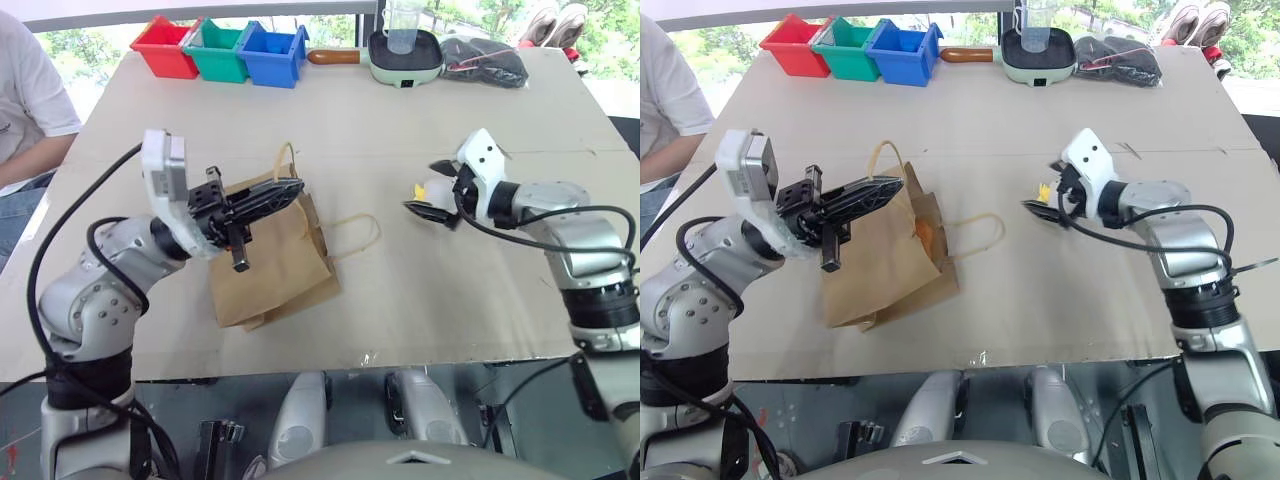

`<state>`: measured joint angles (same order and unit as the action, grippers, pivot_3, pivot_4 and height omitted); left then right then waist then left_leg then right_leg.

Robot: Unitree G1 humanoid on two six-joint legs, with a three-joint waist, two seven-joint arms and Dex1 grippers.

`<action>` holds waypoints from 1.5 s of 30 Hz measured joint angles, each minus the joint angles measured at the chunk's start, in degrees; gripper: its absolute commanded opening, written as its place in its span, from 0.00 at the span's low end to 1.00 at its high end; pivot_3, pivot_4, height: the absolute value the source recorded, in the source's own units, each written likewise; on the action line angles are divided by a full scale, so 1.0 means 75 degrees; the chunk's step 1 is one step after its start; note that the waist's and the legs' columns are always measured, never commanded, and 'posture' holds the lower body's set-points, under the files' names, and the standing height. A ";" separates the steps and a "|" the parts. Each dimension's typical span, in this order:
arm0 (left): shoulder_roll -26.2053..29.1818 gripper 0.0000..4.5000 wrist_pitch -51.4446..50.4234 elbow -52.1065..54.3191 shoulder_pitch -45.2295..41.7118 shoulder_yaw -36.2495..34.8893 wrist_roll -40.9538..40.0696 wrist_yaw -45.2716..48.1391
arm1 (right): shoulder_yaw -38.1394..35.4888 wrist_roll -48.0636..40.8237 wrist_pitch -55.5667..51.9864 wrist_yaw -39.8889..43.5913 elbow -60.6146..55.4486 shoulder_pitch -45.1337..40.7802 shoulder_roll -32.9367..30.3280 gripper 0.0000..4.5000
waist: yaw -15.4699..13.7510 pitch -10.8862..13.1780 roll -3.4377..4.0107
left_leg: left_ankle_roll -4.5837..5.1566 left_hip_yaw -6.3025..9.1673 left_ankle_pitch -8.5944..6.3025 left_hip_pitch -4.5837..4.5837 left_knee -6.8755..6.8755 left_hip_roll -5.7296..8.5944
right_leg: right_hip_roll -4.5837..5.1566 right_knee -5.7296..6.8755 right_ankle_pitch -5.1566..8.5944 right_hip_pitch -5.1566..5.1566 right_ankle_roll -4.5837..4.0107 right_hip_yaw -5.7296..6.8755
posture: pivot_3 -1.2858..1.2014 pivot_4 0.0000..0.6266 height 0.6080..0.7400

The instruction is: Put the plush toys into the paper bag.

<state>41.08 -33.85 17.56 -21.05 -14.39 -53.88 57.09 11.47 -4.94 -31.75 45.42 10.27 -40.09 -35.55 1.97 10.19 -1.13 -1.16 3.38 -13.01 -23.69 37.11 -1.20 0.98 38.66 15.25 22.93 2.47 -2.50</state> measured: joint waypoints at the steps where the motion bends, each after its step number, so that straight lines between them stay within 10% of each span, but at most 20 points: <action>1: 0.0096 0.00 0.0052 -0.0169 -0.0260 0.0048 0.0094 0.0191 | 0.0179 0.0251 0.0134 0.0042 0.0548 -0.0145 -0.0021 0.87 | 0.0007 0.0000 0.0000 | 0.0000 0.0001 0.0000 -0.0001 -0.0002 0.0000 | -0.0001 -0.0002 0.0000 0.0001 0.0000 0.0000 | 0.52 0.24 1.00; 10: 0.0323 0.00 0.0649 -0.1930 -0.2071 0.0868 0.1034 0.2176 | 0.0389 0.0930 0.1106 0.0221 0.1152 -0.0233 0.0067 0.01 | 0.0038 0.0000 -0.0002 | 0.0001 0.0003 0.0000 -0.0009 -0.0003 -0.0005 | -0.0002 -0.0011 0.0000 0.0001 0.0001 0.0004 | 0.52 0.24 1.00; 26: -0.0190 0.00 0.1124 -0.3251 -0.3419 0.1509 0.1766 0.3814 | -0.0829 -0.0566 -0.0706 -0.0585 -0.3999 0.0947 0.0809 0.01 | 0.0064 0.0011 0.0010 | 0.0001 0.0004 0.0000 -0.0015 0.0004 -0.0006 | -0.0004 0.0015 0.0001 0.0015 0.0003 -0.0002 | 0.52 0.24 1.00; 33: -0.0986 0.00 0.1037 -0.2453 -0.2463 0.1538 0.1813 0.2496 | 0.1782 0.0003 0.0450 0.0098 -0.2946 0.0489 0.1805 0.01 | 0.0034 0.0012 0.0009 | 0.0001 0.0004 0.0000 -0.0023 0.0014 -0.0007 | -0.0002 0.0021 0.0001 0.0023 0.0002 -0.0001 | 0.52 0.24 1.00; 45: -0.2436 0.00 0.1304 -0.1281 -0.1671 0.1377 0.2222 -0.0497 | 0.2104 0.0243 0.1552 0.0709 -0.1787 0.0056 0.2197 0.01 | -0.0016 0.0009 0.0006 | 0.0000 0.0009 0.0000 -0.0018 0.0029 -0.0001 | 0.0004 0.0027 -0.0002 0.0015 0.0004 0.0000 | 0.52 0.24 1.00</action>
<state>22.81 -24.07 7.95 -33.58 -4.06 -37.21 53.36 27.24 -3.12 -20.10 50.74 -3.13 -39.67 -19.07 1.85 10.26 -1.09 -1.16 3.44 -13.01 -23.83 37.33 -1.21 1.01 38.87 15.23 23.05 2.51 -2.50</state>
